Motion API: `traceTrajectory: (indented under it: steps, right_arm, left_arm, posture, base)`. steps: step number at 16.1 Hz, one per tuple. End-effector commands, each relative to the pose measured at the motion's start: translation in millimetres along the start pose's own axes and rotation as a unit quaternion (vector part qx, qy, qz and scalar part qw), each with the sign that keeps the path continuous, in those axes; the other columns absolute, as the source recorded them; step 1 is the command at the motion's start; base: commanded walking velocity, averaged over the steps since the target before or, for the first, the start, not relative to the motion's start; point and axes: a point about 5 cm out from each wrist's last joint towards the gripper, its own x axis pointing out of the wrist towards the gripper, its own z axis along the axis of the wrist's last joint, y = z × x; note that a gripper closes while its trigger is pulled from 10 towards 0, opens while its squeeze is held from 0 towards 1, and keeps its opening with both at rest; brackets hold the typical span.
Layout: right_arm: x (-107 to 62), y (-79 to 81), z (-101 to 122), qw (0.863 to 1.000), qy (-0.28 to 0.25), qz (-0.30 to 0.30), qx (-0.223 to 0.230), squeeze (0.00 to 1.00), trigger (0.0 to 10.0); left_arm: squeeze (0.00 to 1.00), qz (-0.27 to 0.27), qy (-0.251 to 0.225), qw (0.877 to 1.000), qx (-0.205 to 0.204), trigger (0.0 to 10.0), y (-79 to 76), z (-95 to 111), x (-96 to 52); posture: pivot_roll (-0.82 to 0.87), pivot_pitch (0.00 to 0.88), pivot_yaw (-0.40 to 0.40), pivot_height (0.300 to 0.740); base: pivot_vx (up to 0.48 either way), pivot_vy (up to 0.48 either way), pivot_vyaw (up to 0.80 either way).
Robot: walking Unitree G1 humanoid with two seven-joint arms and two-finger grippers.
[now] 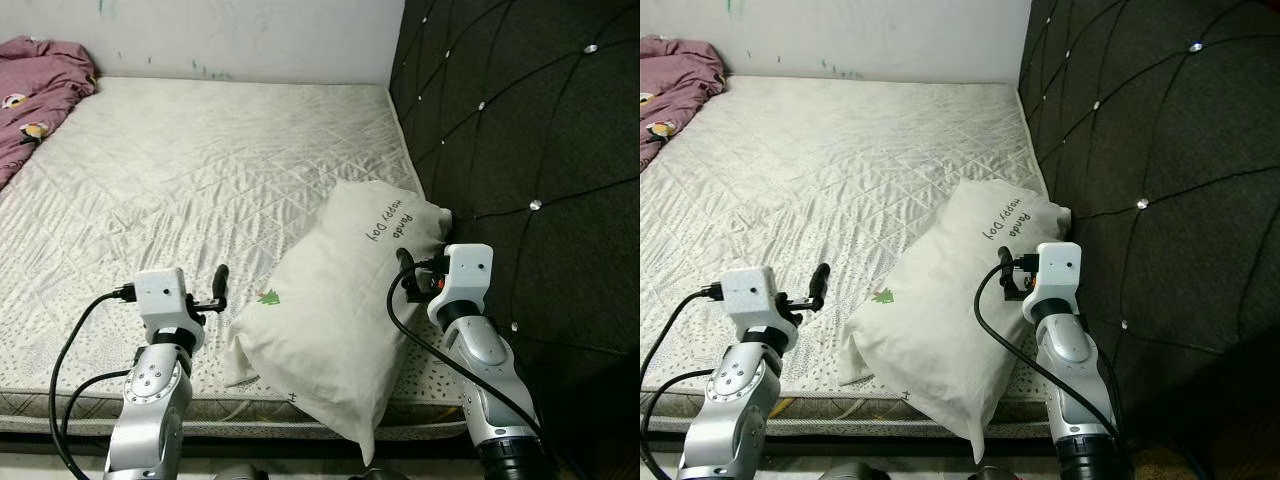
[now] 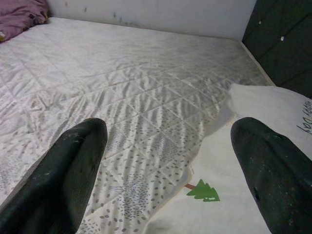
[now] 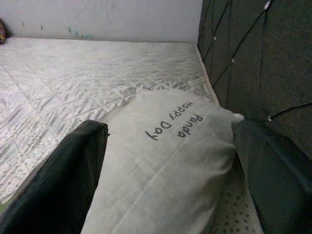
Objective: Clean up the room
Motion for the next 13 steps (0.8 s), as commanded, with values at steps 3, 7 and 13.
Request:
traceTrajectory:
  steps: [3,7,13]
  right_arm:
    - [2.2,-1.6,-0.5,1.000,0.006,-0.004,0.010,0.00,10.0]
    - [3.4,-1.1,1.4,1.000,0.002,0.001,0.003,0.00,10.0]
    - [4.8,-1.9,1.8,1.000,0.001,0.002,0.006,0.00,10.0]
  left_arm:
    - [0.00,0.005,-0.006,1.000,0.008,10.0,1.3,4.9,1.7]
    - [0.00,0.000,-0.008,1.000,0.004,10.0,-3.3,4.6,3.0]
    - [0.00,0.004,-0.011,1.000,0.005,10.0,-2.7,5.7,5.0]
  posture:
    - [0.01,0.019,-0.004,0.740]
    - [0.01,0.012,-0.008,0.740]
    - [0.01,0.005,-0.011,0.687]
  base:
    - [0.000,0.000,-0.80]
    - [0.000,0.000,0.00]
    - [0.000,0.000,0.00]
